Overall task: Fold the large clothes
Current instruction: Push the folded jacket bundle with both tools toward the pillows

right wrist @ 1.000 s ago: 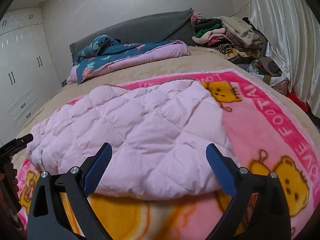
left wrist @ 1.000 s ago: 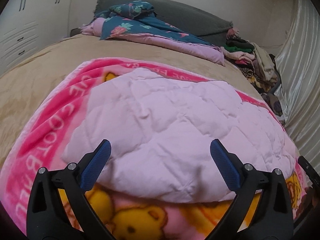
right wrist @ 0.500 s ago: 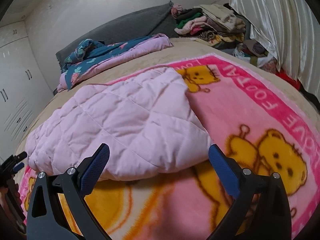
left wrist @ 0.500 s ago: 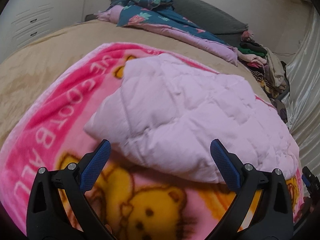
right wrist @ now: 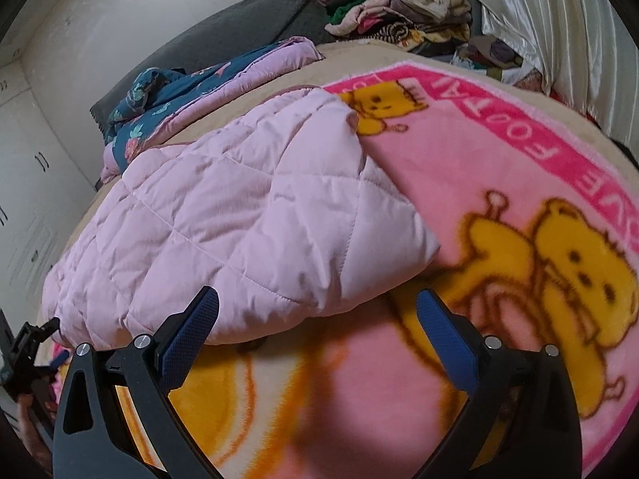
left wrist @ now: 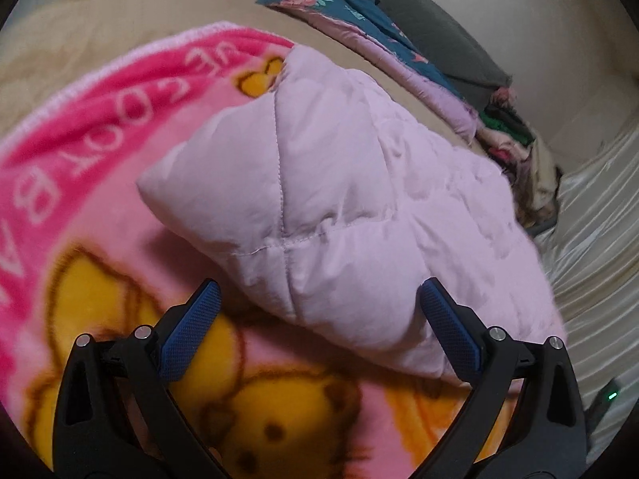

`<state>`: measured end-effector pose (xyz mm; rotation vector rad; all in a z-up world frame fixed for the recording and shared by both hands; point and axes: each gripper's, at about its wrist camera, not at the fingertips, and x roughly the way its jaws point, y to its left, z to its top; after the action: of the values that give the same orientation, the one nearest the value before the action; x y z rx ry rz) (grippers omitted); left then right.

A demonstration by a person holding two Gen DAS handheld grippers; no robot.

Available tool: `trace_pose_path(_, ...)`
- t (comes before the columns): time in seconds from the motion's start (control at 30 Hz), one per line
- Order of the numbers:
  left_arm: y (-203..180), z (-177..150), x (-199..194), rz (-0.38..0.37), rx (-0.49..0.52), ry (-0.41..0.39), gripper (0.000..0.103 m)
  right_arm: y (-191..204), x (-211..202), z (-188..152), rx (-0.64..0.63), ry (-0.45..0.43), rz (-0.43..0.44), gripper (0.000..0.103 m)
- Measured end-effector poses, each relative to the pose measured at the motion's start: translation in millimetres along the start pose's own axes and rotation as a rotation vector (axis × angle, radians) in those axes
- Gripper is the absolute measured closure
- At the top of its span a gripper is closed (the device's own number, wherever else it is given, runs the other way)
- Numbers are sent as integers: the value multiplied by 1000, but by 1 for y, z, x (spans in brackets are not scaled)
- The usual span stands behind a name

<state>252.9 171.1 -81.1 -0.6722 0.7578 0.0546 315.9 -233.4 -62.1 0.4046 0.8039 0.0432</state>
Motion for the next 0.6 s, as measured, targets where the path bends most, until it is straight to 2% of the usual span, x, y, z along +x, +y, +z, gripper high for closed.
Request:
trace_pose_path(0.17,4,5,15,-54,-62,6,10,-4,8,5,76,7,34,4)
trace_pose_path(0.43,8,15,33,-81,-100,-2,8,-12,44,11,216,78,111,4)
trace_pose_path(0.6,9,19,40,-90,-114,-10,8,-9,60,18,242,61,143,4)
